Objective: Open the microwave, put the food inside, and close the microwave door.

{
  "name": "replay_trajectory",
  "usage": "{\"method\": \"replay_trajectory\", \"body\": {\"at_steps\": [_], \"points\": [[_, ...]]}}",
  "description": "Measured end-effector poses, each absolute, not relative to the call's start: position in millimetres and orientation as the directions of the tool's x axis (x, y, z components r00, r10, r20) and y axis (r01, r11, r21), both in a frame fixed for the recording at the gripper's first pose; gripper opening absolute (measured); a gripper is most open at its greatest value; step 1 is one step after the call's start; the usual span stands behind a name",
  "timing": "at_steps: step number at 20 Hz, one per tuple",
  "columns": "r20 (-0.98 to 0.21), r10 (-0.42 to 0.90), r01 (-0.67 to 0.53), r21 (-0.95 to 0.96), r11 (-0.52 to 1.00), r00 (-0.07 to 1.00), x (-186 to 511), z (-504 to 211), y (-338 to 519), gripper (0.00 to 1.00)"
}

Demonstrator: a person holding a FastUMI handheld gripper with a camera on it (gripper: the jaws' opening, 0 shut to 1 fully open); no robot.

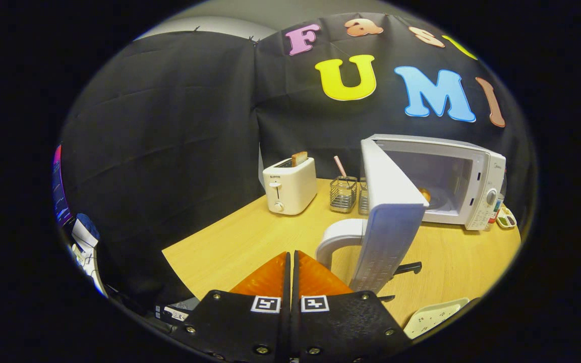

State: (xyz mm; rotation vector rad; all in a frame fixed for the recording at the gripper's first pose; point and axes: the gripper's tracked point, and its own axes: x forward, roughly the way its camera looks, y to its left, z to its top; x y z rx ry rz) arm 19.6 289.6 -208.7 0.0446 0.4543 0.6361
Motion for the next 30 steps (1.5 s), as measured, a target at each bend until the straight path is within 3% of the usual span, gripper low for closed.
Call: {"method": "replay_trajectory", "body": {"at_steps": [16, 30], "points": [[-0.424, 0.367, -0.346, 0.13, 0.929, 0.828, 113.4, -212.5, 149.4, 0.01], [-0.429, 0.245, -0.215, 0.118, 0.97, 0.87, 207.2, -221.5, 81.7, 0.01]]}}
